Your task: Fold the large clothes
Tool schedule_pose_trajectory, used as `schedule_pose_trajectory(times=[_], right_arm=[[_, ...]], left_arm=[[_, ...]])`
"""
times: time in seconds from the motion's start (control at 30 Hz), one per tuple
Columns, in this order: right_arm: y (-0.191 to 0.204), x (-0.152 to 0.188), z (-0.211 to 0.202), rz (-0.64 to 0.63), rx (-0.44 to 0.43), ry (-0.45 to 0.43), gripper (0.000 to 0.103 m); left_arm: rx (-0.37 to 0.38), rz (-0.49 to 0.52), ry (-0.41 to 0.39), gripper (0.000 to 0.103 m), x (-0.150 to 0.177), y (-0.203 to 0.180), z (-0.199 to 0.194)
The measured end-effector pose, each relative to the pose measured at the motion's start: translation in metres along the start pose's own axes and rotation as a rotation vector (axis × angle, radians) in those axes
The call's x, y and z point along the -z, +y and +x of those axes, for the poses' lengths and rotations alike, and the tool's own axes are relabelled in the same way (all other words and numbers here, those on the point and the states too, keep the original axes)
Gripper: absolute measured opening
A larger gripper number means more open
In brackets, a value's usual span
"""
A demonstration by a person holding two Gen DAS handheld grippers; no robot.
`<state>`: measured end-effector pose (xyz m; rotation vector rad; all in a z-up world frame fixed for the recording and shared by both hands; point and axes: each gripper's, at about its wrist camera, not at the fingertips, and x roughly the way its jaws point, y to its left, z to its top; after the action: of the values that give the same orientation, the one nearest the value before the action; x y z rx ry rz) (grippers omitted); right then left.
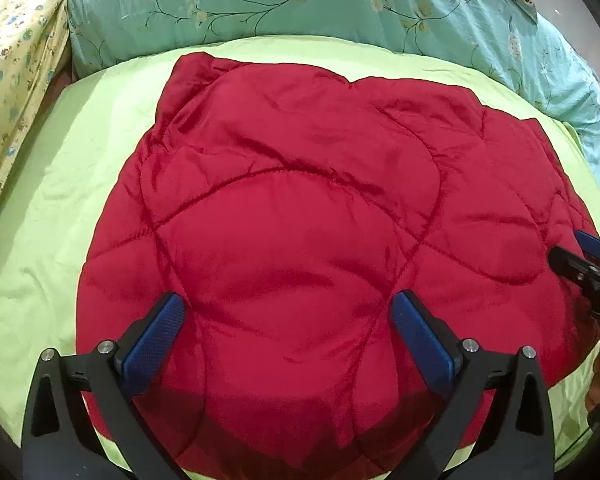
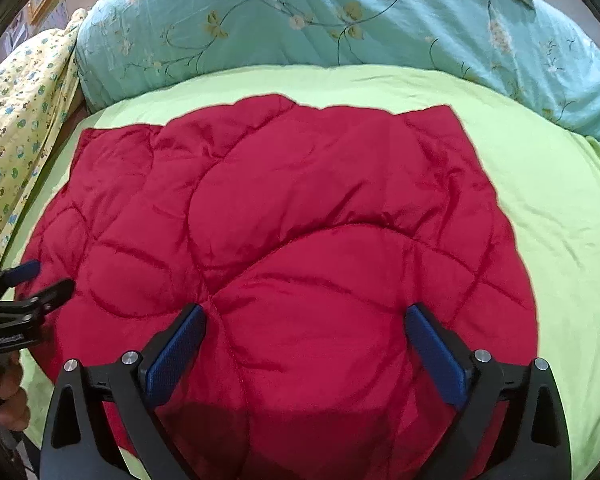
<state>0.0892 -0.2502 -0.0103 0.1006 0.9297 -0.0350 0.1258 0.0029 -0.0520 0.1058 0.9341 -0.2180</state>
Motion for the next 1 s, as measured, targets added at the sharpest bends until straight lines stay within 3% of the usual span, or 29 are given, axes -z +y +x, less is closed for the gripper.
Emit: schedule_pose_trajectory(times=[0.37,0.7,1.0], right_arm=[[-0.005,0.000,0.021,0.022,-0.021,-0.002,0.103],[0.003,0.020,-0.042,0.034,-0.047,-0.032,0.101],[0.022,0.072,-0.086,-0.050,-0.087,0.000,0.102]], left_arm=[[-0.020,0.013,-0.001,0.103,-0.002,-0.004,0.006],[-0.008,0.015,-0.012,0.103,0.018,-0.001,-0.032],[0.000,0.035,0.000,0.103,0.073,-0.001,-0.064]])
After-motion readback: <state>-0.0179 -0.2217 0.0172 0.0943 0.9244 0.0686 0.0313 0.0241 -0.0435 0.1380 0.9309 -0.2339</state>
